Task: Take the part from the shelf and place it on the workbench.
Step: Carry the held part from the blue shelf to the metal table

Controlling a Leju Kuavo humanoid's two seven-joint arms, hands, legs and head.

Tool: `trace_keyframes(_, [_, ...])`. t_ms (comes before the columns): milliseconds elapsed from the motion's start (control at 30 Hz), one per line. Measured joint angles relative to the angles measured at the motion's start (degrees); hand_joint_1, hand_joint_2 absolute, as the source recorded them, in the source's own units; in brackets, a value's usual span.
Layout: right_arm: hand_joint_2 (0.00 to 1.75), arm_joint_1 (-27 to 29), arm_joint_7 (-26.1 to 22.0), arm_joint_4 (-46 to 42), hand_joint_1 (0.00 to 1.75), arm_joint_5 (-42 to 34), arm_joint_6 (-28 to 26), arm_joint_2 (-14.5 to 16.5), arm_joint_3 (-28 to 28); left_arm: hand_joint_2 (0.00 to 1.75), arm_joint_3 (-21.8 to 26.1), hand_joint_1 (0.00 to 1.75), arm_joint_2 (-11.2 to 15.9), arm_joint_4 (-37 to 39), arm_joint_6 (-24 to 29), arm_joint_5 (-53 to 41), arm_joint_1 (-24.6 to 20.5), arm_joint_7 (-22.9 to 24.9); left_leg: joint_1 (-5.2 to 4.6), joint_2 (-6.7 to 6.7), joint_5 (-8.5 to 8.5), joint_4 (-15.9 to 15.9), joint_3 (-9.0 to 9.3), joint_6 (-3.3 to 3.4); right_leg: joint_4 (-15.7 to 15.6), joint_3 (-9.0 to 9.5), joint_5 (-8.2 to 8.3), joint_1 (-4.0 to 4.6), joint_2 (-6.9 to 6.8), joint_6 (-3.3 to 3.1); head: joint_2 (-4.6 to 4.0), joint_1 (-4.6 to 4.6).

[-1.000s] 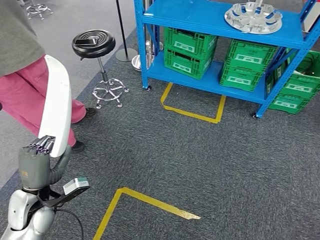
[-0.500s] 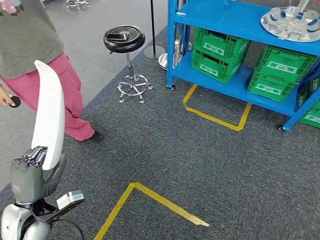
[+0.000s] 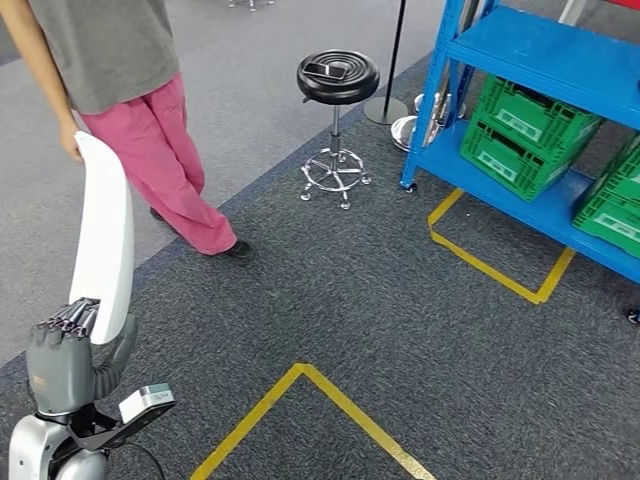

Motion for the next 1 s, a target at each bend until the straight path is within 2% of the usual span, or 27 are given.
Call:
trace_keyframes(33, [0.00,-0.02,-0.03,0.00,0.00,-0.01,-0.05,-0.06,0.00,1.75,-0.07,1.75,0.01,0.00,0.00,-0.01,-0.06,0.07,0.04,-0.59,0.00,0.13,-0.14,-0.27,-2.34,1.12,0.72,-0.03,0.94,-0.15,0.00,0.01])
trace_keyframes(67, [0.00,-0.05,-0.05,0.00,0.00,-0.01,-0.09,-0.13,0.00,1.75,-0.12,1.75,0.03,0.00,0.00,0.00,-0.09,0.11,0.13,-1.18,0.07,0.17,-0.34,-0.61,-3.22,1.65,0.68,0.01,1.38,-0.30,0.00,-0.01])
trace_keyframes(133, [0.00,-0.10,-0.06,0.00,0.00,0.02,-0.22,-0.19,-0.01,1.75,-0.20,1.75,0.17,-0.01,0.00,0.01,-0.05,0.28,0.32,-2.17,0.29,0.15,-0.68,-1.29,-3.63,2.06,0.84,0.03,0.34,-0.74,0.00,0.02])
trace_keyframes(167, [0.00,-0.13,-0.07,0.00,0.00,0.07,-0.35,-0.21,-0.02,1.75,-0.26,1.75,0.24,-0.01,0.00,0.06,-0.02,0.36,0.25,-1.64,0.05,0.51,-0.86,-1.56,-3.84,2.23,0.97,-0.05,-0.33,-1.02,0.00,-0.07])
trace_keyframes(200, [0.00,-0.14,-0.13,0.00,0.00,0.15,-0.50,-0.21,-0.02,1.75,-0.35,1.75,0.30,-0.02,0.00,0.12,-0.09,0.44,0.15,-0.38,-0.75,1.77,-1.41,-1.85,-4.08,2.42,1.07,-0.18,-1.07,-1.31,0.00,-0.29])
trace_keyframes(267, [0.00,-0.06,-0.44,0.00,0.00,0.34,-0.81,-0.22,-0.02,1.75,-0.69,1.75,0.30,-0.02,0.00,0.23,-0.34,0.55,0.09,3.11,-3.89,7.55,-3.99,-2.45,-4.30,2.71,1.04,-0.22,-2.61,-1.70,0.00,-0.71])
trace_keyframes(300, [0.00,0.02,-0.61,0.00,0.00,0.46,-0.95,-0.22,-0.02,1.75,-0.95,1.75,0.27,0.02,-0.01,0.25,-0.40,0.64,0.26,4.12,-5.57,11.40,-5.80,-2.74,-4.30,2.77,0.94,-0.18,-3.44,-1.81,0.00,-0.85])
trace_keyframes(333, [0.00,0.10,-0.66,0.00,0.00,0.61,-1.06,-0.22,-0.02,1.75,-1.20,1.75,0.25,0.08,-0.02,0.21,-0.32,0.78,0.44,4.58,-6.56,14.42,-7.23,-2.94,-4.28,2.81,0.83,-0.14,-4.25,-1.83,0.00,-0.83])
trace_keyframes(367, [0.00,0.14,-0.48,0.00,0.00,0.88,-1.14,-0.21,-0.02,1.75,-1.47,1.75,0.22,0.19,-0.03,0.12,-0.16,1.04,0.61,4.80,-6.55,15.74,-7.84,-3.07,-4.27,2.89,0.71,-0.12,-5.05,-1.80,0.00,-0.84])
trace_keyframes(400, [0.00,0.15,-0.07,0.00,0.00,1.22,-1.19,-0.21,-0.01,1.75,-1.70,1.75,0.21,0.31,-0.04,-0.02,0.00,1.34,0.72,4.99,-5.46,14.79,-7.33,-3.12,-4.26,3.02,0.56,-0.11,-5.77,-1.74,0.00,-0.85])
trace_keyframes(433, [0.00,0.13,0.51,0.00,0.00,1.58,-1.19,-0.20,0.01,1.75,-1.91,1.75,0.22,0.40,-0.04,-0.19,0.14,1.64,0.76,5.40,-3.59,11.79,-5.76,-3.05,-4.26,3.25,0.39,-0.11,-6.46,-1.63,0.00,-0.84])
trace_keyframes(467, [0.00,0.14,1.18,0.00,0.00,1.93,-1.20,-0.18,0.03,1.75,-2.08,1.75,0.22,0.45,-0.04,-0.35,0.24,1.93,0.66,6.40,-1.74,7.73,-3.68,-2.87,-4.28,3.54,0.18,-0.10,-7.11,-1.48,0.00,-0.84])
trace_keyframes(500, [0.00,0.17,1.75,0.00,0.00,2.15,-1.30,-0.15,0.03,1.75,-2.21,1.75,0.21,0.46,-0.03,-0.47,0.36,2.14,0.31,7.72,-0.57,4.06,-1.81,-2.57,-4.26,3.80,-0.06,0.03,-7.70,-1.26,0.00,-0.87])
trace_keyframes(533, [0.00,0.24,2.17,0.00,0.00,2.28,-1.51,-0.14,0.03,1.75,-2.31,1.75,0.21,0.39,-0.02,-0.59,0.59,2.32,-0.02,8.81,0.00,1.54,-0.55,-2.20,-4.27,3.98,-0.26,0.15,-8.30,-0.99,0.00,-0.86])
trace_keyframes(567, [0.00,0.31,2.43,0.00,0.00,2.43,-1.83,-0.13,0.03,1.75,-2.35,1.75,0.21,0.23,-0.01,-0.80,1.05,2.54,-0.35,9.47,-0.07,0.30,0.00,-1.84,-4.32,4.13,-0.45,0.28,-8.87,-0.70,0.00,-0.86])
trace_keyframes(633, [0.00,0.45,2.54,0.00,0.00,2.78,-2.57,-0.13,0.04,1.75,-2.39,1.75,0.20,-0.32,0.00,-1.16,2.65,2.98,-0.56,8.69,-0.27,-0.05,0.02,-1.12,-4.54,4.47,-0.74,0.36,-9.96,-0.05,0.00,-0.84])
trace_keyframes(667, [0.00,0.50,2.52,0.00,0.00,2.94,-2.84,-0.14,0.04,1.75,-2.39,1.75,0.19,-0.72,0.01,-1.34,3.63,3.15,-0.45,8.05,-0.18,-0.31,0.12,-0.81,-4.43,4.53,-1.09,0.30,-9.53,0.27,0.00,-0.79])
trace_keyframes(733, [0.00,0.75,2.72,0.00,0.00,3.03,-3.01,-0.16,0.05,1.75,-2.39,1.75,0.04,-1.53,0.02,-1.55,4.97,3.18,-0.12,6.73,0.04,-0.80,0.34,-0.05,-1.37,3.20,-3.19,0.10,-6.53,0.70,0.00,-0.55])
trace_keyframes(767, [0.00,0.94,2.99,0.00,0.00,3.04,-2.96,-0.25,0.04,1.75,-2.39,1.75,-0.16,-1.80,0.03,-1.63,5.36,3.04,-0.05,6.04,0.06,-0.88,0.37,0.21,2.00,1.53,-4.90,0.03,-4.64,0.78,0.00,-0.38])
trace_keyframes(800, [0.00,1.16,3.32,-0.01,0.00,3.06,-2.91,-0.36,0.04,1.75,-2.39,1.75,-0.41,-1.94,0.03,-1.62,5.64,2.82,-0.04,5.27,0.03,-0.87,0.35,0.42,6.13,-0.57,-6.66,0.01,-3.50,0.82,0.00,-0.28])
trace_keyframes(833, [0.00,1.39,3.58,-0.01,0.00,3.08,-2.91,-0.53,0.04,1.75,-2.39,1.75,-0.73,-1.96,0.02,-1.50,6.00,2.57,-0.07,4.46,-0.01,-0.86,0.35,0.51,9.68,-2.56,-7.77,0.03,-3.08,0.85,0.00,-0.20])
trace_keyframes(867, [0.00,1.63,3.74,-0.02,0.00,3.09,-2.97,-0.72,0.03,1.75,-2.39,1.75,-1.01,-1.96,0.01,-1.33,6.41,2.36,-0.11,3.59,-0.03,-0.85,0.39,0.55,11.69,-3.93,-7.87,0.05,-2.92,0.85,0.00,-0.22])
trace_keyframes(900, [0.00,1.85,3.79,-0.02,0.00,3.09,-3.06,-0.89,0.02,1.75,-2.39,1.75,-1.28,-1.95,0.01,-1.15,6.78,2.20,-0.14,2.69,-0.05,-0.80,0.44,0.56,11.44,-4.25,-6.78,0.06,-2.83,0.82,0.00,-0.22])
trace_keyframes(933, [0.00,2.02,3.79,-0.02,0.00,3.08,-3.14,-1.04,0.01,1.75,-2.39,1.75,-1.52,-1.95,0.00,-0.99,7.04,2.12,-0.14,1.78,-0.06,-0.73,0.51,0.53,8.91,-3.45,-4.69,0.04,-2.58,0.74,0.00,-0.22])
trace_keyframes(967, [0.00,2.11,3.79,-0.02,0.00,3.07,-3.18,-1.17,0.01,1.75,-2.39,1.75,-1.74,-1.95,0.00,-0.92,7.17,2.08,-0.10,0.93,-0.11,-0.60,0.55,0.45,4.92,-1.87,-2.26,-0.01,-1.78,0.61,0.00,-0.21])
trace_keyframes(1000, [0.00,2.14,3.79,-0.02,0.00,3.07,-3.10,-1.28,0.00,1.75,-2.39,1.75,-1.91,-1.96,0.00,-0.87,7.20,2.04,-0.14,0.17,-0.19,-0.38,0.48,0.27,1.08,-0.25,-0.60,-0.12,-0.37,0.48,0.00,-0.22])
